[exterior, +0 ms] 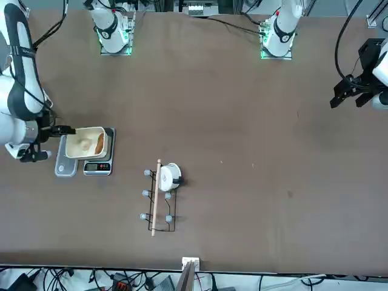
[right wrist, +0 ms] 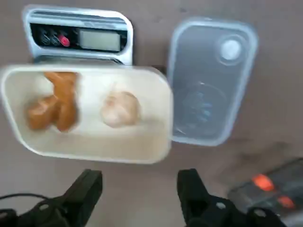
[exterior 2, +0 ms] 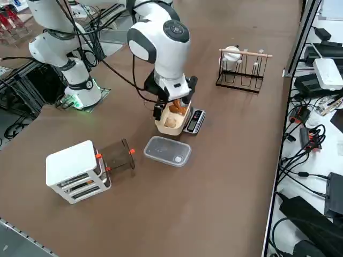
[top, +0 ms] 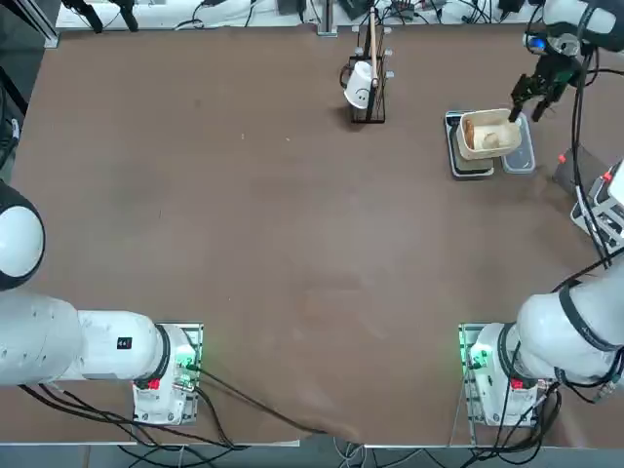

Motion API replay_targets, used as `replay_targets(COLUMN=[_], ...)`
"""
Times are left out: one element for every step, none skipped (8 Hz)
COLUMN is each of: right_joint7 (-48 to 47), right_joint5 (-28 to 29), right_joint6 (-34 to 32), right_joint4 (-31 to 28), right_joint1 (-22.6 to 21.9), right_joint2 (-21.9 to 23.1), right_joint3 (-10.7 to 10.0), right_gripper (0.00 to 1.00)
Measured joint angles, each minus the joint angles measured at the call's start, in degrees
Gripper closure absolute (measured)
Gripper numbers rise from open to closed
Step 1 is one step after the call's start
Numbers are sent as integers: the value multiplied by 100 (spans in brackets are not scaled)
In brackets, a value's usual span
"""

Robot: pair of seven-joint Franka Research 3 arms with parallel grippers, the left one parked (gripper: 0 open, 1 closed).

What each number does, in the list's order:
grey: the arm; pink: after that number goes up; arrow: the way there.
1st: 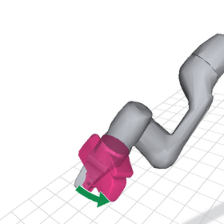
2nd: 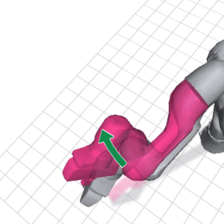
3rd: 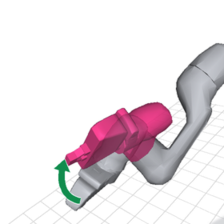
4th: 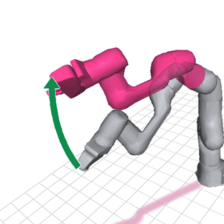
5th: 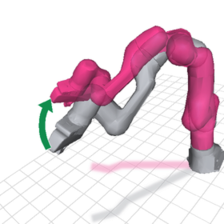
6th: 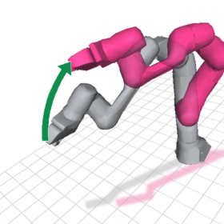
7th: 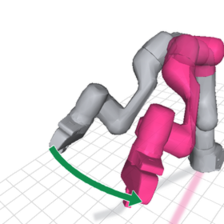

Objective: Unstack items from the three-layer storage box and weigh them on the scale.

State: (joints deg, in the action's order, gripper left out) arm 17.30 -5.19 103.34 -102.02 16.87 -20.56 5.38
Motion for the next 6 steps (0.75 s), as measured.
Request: replay_targets(right_joint7=[482, 1331, 2298, 3058, 3401, 3485], right_joint5=[-397, -548, -569, -569, -569, -569], right_joint6=[-146, -178, -82, 237, 662, 1033], right_joint4=[-2, -12, -70, -234, -484, -751], right_joint1=[132, 384, 697, 942, 1019, 998], right_joint2=[55, 71, 62, 41, 8, -24], right_joint3=[-14, -30, -43, -48, -48, -27], right_gripper=[33, 52, 74, 94, 98, 98])
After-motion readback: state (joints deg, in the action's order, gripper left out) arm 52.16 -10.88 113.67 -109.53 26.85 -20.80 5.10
